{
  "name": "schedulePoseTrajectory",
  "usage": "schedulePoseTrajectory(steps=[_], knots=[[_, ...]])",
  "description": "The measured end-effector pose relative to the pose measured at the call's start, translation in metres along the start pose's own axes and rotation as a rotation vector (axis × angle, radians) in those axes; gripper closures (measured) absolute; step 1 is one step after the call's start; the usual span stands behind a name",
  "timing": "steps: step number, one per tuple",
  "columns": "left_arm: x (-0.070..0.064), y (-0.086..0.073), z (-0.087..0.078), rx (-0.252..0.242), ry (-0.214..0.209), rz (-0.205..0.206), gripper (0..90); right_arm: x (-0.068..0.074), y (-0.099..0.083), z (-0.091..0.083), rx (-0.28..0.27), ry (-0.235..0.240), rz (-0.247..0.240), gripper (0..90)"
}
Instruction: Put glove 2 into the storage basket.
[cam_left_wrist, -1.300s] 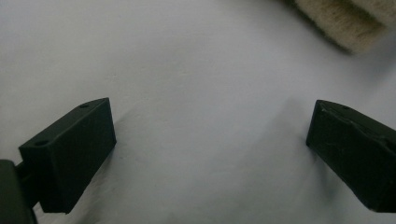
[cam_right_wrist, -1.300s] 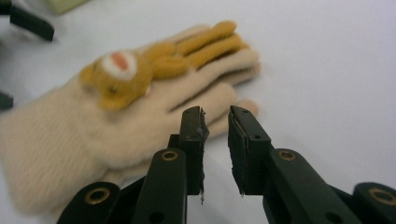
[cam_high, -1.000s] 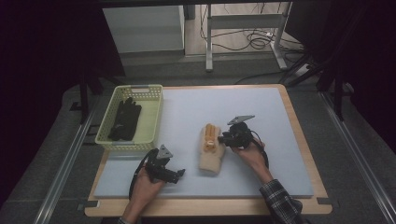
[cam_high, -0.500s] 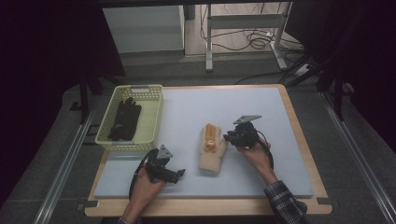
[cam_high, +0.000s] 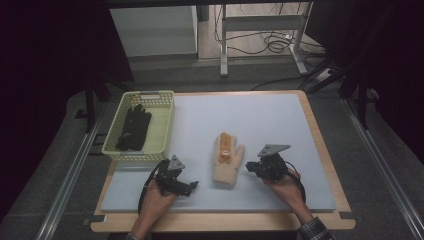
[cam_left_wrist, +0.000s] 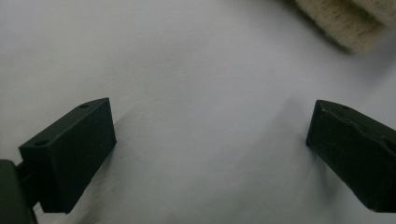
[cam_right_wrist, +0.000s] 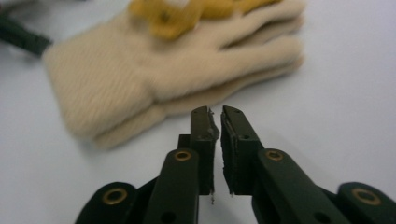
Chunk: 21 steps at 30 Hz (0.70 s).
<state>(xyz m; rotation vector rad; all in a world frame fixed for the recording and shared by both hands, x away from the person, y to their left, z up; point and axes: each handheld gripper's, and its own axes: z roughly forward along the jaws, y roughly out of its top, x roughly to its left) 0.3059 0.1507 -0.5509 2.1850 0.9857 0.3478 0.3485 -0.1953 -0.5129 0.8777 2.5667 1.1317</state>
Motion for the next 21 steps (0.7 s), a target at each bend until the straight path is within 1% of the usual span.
schedulePoseTrajectory(steps=[3, 7, 10, 12, 13, 15, 19, 21], knots=[[0.000, 0.000, 0.000, 0.000, 0.000, 0.000, 1.6, 0.005, -0.009, 0.006, 0.011, 0.015, -0.011, 83.8], [0.000, 0.000, 0.000, -0.002, 0.001, 0.002, 1.8, 0.011, -0.011, 0.015, -0.001, 0.037, -0.014, 83.8], [-0.001, -0.001, -0.002, -0.013, 0.008, 0.007, 3.4, 0.016, -0.006, 0.022, 0.001, 0.049, -0.029, 83.6], [-0.003, -0.001, -0.003, -0.022, 0.029, 0.014, 4.2, 0.021, -0.003, 0.026, 0.002, 0.056, -0.038, 83.6], [-0.004, -0.002, -0.004, -0.023, 0.032, 0.019, 3.9, 0.023, -0.001, 0.028, 0.002, 0.054, -0.046, 83.6], [-0.004, -0.003, -0.005, -0.009, 0.031, 0.020, 3.4, 0.028, 0.002, 0.032, 0.003, 0.067, -0.055, 83.5], [0.004, -0.008, -0.008, 0.003, 0.018, -0.012, 1.8, 0.037, 0.008, 0.040, 0.004, 0.087, -0.065, 82.8], [0.009, -0.011, -0.012, 0.004, 0.020, -0.016, 1.9, 0.042, 0.011, 0.045, 0.005, 0.095, -0.074, 82.2]])
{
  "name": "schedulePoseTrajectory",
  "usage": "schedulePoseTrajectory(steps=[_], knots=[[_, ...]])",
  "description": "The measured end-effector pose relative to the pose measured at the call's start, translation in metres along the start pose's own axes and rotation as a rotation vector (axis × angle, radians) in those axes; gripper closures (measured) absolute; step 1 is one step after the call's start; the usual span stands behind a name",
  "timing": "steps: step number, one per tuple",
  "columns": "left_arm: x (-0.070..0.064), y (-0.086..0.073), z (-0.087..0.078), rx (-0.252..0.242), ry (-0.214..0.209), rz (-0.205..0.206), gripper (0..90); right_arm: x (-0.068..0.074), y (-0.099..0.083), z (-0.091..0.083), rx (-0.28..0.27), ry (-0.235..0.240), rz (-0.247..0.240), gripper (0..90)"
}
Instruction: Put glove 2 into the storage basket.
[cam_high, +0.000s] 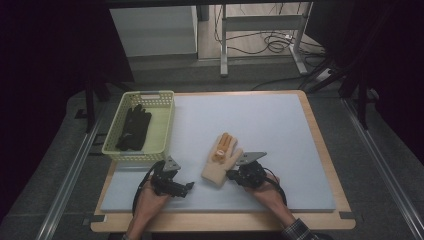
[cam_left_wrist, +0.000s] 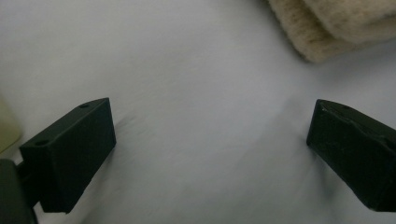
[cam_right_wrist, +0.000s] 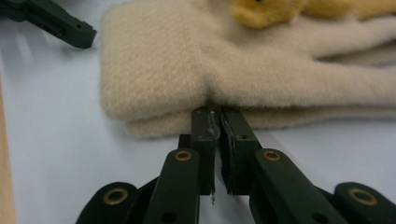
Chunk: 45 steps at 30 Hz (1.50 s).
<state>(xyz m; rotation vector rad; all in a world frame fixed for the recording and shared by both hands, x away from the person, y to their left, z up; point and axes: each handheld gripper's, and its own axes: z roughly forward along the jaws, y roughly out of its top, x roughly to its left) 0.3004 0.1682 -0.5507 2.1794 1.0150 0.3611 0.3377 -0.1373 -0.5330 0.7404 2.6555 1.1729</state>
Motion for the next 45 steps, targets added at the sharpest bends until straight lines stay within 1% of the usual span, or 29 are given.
schedulePoseTrajectory(steps=[2, 5, 10, 13, 15, 17, 18, 20, 23, 26, 29, 39, 43, 45], knots=[[0.005, -0.004, -0.004, 0.000, 0.013, -0.008, 2.6, 0.004, 0.004, 0.006, -0.001, 0.008, -0.007, 80.9], [0.009, -0.007, -0.006, -0.008, 0.008, -0.013, 4.3, 0.010, 0.011, 0.015, -0.001, 0.011, -0.024, 79.8], [0.010, -0.006, -0.006, -0.003, 0.008, -0.010, 4.9, 0.018, 0.021, 0.028, -0.005, 0.014, -0.040, 78.3], [0.009, -0.007, -0.006, -0.003, 0.010, -0.010, 4.7, 0.019, 0.023, 0.032, -0.009, 0.017, -0.042, 77.2], [0.009, -0.007, -0.006, -0.004, 0.012, -0.009, 4.5, 0.019, 0.023, 0.031, -0.004, 0.022, -0.042, 75.5], [0.009, -0.007, -0.005, -0.006, 0.017, -0.009, 4.3, 0.019, 0.023, 0.027, 0.003, 0.021, -0.035, 73.1], [0.008, -0.007, -0.005, -0.004, 0.027, -0.014, 2.9, 0.019, 0.022, 0.025, 0.001, 0.014, -0.040, 72.2], [0.009, -0.007, -0.005, -0.003, 0.023, -0.019, 1.8, 0.017, 0.021, 0.019, -0.003, 0.003, -0.038, 70.2], [0.009, -0.007, -0.005, -0.004, 0.022, -0.020, 1.7, 0.013, 0.020, 0.010, -0.008, -0.027, -0.040, 66.3], [0.009, -0.007, -0.005, -0.004, 0.022, -0.021, 1.7, 0.006, 0.018, -0.002, -0.020, -0.053, -0.029, 62.6], [0.009, -0.007, -0.005, -0.003, 0.021, -0.022, 1.7, 0.000, 0.015, -0.013, -0.028, -0.068, -0.011, 59.1], [0.009, -0.007, -0.004, -0.002, 0.020, -0.024, 1.7, -0.021, 0.000, -0.041, -0.033, -0.144, 0.027, 47.1], [0.010, -0.007, -0.005, 0.000, 0.018, -0.023, 1.7, -0.029, -0.007, -0.052, -0.046, -0.163, 0.056, 40.8], [0.010, -0.007, -0.005, 0.000, 0.017, -0.023, 1.7, -0.033, -0.011, -0.058, -0.050, -0.180, 0.071, 37.9]])
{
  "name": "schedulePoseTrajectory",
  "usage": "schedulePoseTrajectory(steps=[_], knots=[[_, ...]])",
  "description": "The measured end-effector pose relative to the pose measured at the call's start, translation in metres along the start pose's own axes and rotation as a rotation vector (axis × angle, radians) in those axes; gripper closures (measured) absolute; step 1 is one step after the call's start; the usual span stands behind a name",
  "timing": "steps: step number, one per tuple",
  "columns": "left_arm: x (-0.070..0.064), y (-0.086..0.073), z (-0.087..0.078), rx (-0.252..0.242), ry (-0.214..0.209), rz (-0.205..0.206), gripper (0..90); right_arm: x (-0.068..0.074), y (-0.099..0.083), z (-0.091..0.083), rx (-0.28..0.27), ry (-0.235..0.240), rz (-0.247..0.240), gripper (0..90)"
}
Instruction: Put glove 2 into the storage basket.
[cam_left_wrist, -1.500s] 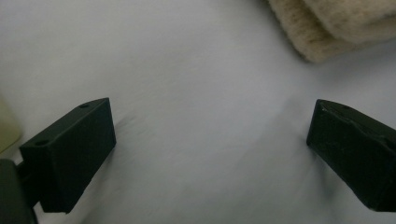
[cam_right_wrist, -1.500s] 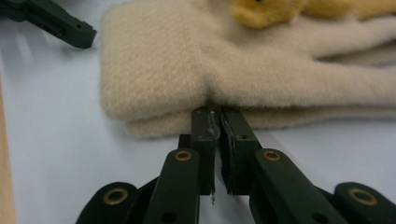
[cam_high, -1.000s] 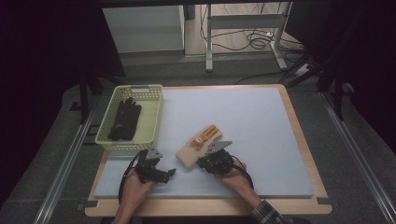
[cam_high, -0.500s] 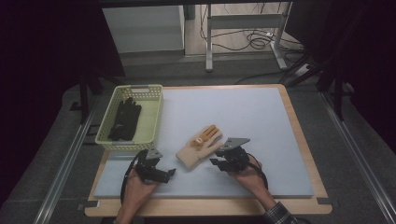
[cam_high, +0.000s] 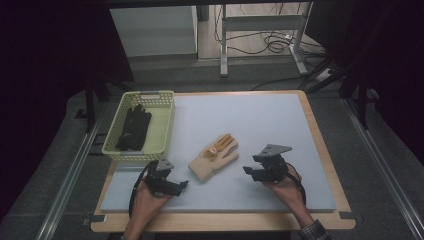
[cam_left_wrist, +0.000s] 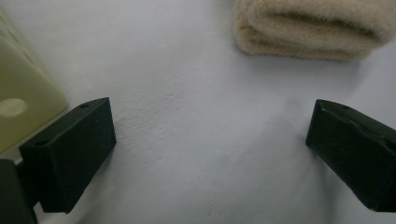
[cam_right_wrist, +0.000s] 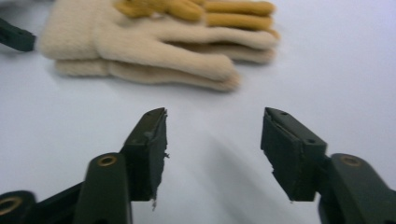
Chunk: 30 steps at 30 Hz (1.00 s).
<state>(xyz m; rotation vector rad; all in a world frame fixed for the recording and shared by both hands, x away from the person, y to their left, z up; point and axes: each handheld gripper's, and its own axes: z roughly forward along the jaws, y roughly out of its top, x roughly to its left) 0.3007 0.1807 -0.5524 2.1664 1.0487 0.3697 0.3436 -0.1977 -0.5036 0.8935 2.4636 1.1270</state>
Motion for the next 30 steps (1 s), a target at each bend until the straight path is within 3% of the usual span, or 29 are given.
schedulePoseTrajectory(steps=[19, 30], knots=[[0.001, 0.000, 0.000, 0.000, -0.004, -0.004, 1.7, -0.042, -0.046, -0.028, 0.023, -0.148, 0.082, 20.3], [0.000, 0.000, 0.000, -0.001, -0.003, -0.002, 2.1, -0.047, -0.057, -0.025, 0.051, -0.163, 0.096, 16.8]])
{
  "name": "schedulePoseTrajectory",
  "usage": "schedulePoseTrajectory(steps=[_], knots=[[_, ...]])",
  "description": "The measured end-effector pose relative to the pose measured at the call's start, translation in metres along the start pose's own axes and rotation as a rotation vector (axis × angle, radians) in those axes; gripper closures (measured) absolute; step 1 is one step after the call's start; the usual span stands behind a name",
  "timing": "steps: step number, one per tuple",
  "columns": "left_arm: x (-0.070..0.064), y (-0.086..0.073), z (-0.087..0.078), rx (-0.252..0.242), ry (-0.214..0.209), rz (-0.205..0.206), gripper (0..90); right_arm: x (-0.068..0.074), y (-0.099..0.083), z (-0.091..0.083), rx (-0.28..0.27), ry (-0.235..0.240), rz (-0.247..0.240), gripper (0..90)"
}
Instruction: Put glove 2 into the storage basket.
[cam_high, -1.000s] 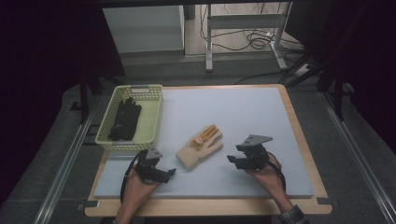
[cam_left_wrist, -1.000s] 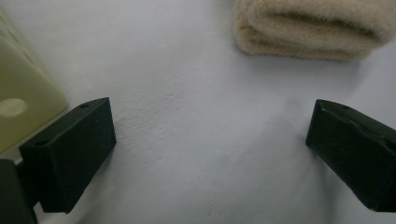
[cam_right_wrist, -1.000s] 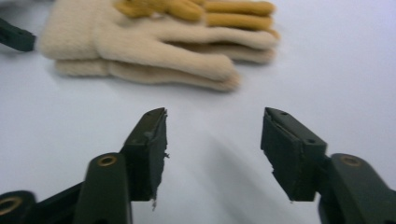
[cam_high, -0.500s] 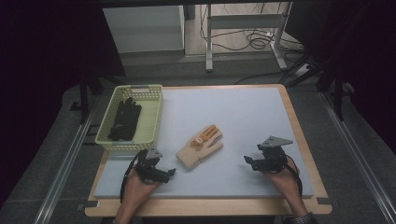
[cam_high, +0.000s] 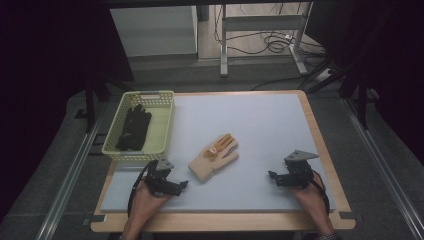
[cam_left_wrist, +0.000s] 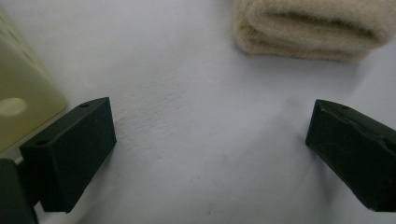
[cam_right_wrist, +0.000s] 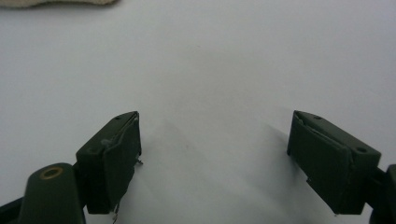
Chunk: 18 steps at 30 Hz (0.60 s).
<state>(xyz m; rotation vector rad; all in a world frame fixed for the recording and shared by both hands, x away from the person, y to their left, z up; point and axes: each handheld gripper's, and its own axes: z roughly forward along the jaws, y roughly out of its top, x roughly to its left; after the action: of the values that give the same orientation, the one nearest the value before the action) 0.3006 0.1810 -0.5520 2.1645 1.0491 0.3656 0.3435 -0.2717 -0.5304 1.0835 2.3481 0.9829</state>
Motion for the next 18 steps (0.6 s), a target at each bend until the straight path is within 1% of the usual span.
schedulePoseTrajectory(steps=[3, 6, 7, 9, 10, 11, 14, 18], knots=[[0.000, 0.001, -0.001, 0.006, -0.003, 0.008, 2.9, 0.000, 0.000, 0.000, 0.000, -0.007, -0.001, 16.0], [-0.002, 0.004, -0.004, 0.035, -0.015, 0.030, 3.3, 0.000, 0.000, 0.000, -0.001, -0.007, -0.001, 16.0], [-0.003, 0.006, -0.004, 0.035, -0.019, 0.030, 2.8, 0.001, 0.000, 0.000, -0.001, -0.009, -0.002, 16.0], [-0.004, 0.010, -0.006, 0.033, -0.048, 0.023, 2.0, 0.001, 0.000, 0.000, -0.001, -0.009, -0.002, 16.0], [-0.006, 0.014, -0.006, 0.033, -0.070, 0.023, 1.5, 0.001, -0.001, 0.000, -0.001, -0.009, -0.002, 16.0], [-0.007, 0.018, -0.007, 0.031, -0.083, 0.029, 1.2, 0.001, -0.001, 0.000, -0.001, -0.009, -0.001, 16.0], [-0.014, 0.032, -0.006, 0.035, -0.093, 0.060, 0.3, 0.001, -0.001, 0.000, -0.001, -0.009, -0.001, 16.0], [-0.023, 0.057, 0.000, 0.043, -0.111, 0.088, 0.0, 0.001, -0.001, 0.000, -0.001, -0.009, -0.001, 16.0]])
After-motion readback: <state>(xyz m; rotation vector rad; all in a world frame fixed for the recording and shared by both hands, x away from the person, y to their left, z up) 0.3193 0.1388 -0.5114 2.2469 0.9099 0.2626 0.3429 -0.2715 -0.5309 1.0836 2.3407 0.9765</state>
